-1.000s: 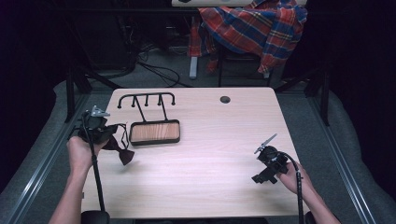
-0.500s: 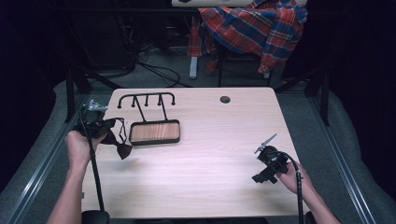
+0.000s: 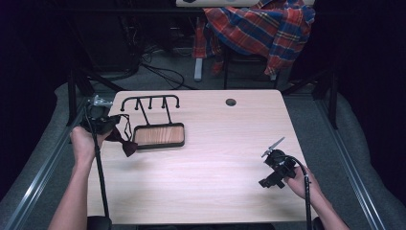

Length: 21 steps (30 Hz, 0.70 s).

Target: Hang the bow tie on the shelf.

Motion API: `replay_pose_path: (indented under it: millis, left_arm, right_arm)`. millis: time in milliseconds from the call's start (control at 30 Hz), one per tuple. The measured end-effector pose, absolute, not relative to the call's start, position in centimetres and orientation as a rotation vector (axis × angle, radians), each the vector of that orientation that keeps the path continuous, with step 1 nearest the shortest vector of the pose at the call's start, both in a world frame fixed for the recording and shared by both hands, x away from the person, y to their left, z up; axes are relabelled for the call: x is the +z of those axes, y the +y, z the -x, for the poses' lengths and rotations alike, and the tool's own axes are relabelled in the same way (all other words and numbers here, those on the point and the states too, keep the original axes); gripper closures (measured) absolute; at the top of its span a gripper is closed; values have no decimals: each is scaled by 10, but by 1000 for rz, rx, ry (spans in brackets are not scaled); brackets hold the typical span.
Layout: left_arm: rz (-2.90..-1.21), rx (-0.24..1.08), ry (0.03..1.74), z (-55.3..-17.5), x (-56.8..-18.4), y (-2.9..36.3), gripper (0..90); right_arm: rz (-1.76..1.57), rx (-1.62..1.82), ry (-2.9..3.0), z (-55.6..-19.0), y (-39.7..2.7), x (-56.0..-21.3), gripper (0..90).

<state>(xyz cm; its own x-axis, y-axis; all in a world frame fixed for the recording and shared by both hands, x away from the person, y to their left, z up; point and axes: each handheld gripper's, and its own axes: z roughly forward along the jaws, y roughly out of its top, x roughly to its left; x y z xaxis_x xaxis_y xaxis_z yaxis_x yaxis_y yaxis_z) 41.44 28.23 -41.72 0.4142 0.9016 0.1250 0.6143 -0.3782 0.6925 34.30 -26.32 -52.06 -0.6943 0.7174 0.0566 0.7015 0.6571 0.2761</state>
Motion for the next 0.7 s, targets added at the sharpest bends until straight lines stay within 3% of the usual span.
replay_pose_path:
  millis: [700]
  left_arm:
    - [-2096, 705, 1313, -434, -391, 281, 877]
  right_arm:
    - [-1183, 420, 2825, -344, -263, -520, 159]
